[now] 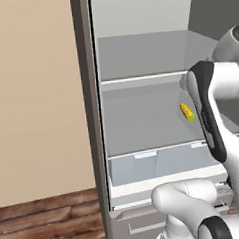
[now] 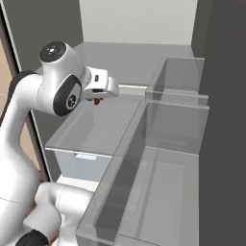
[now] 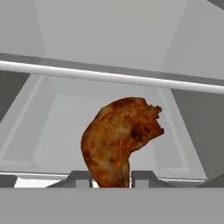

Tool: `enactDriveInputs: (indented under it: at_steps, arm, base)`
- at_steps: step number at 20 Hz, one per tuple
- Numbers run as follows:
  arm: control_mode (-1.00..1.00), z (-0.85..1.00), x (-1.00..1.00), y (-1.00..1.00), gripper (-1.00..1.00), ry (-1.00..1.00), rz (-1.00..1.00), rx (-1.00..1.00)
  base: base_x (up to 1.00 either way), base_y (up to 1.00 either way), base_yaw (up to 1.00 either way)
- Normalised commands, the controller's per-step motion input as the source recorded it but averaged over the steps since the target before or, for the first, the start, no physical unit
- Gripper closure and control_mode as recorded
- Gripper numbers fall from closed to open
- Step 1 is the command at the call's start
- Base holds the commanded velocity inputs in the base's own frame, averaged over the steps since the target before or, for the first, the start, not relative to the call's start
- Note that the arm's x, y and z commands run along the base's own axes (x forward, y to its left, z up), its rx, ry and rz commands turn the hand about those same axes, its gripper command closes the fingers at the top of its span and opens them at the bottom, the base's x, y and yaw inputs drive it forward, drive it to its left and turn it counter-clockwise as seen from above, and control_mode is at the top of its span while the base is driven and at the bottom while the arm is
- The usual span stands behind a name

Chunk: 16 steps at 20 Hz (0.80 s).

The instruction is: Place one corn and one chicken drumstick in each tupperware on the nearby counter, to pack two identical lunches.

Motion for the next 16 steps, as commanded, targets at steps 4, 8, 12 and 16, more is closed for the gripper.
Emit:
enactDriveInputs:
  at_steps: [4,8,12,16]
  arm:
    - [1.0,0.0,0.0,0.0,1.0,0.0,0.0,0.0]
    - [1.0,0.0,0.0,0.0,1.0,0.0,0.0,0.0]
    - [1.0,0.0,0.0,0.0,1.0,0.0,0.0,0.0]
    - [1.0,0.0,0.0,0.0,1.0,0.0,0.0,0.0]
  base:
    - [-0.92,0.08,-0.11]
    - [-1.0,0.0,-0.08]
    - [-1.0,0.0,-0.05]
    - [-1.0,0.0,-0.03]
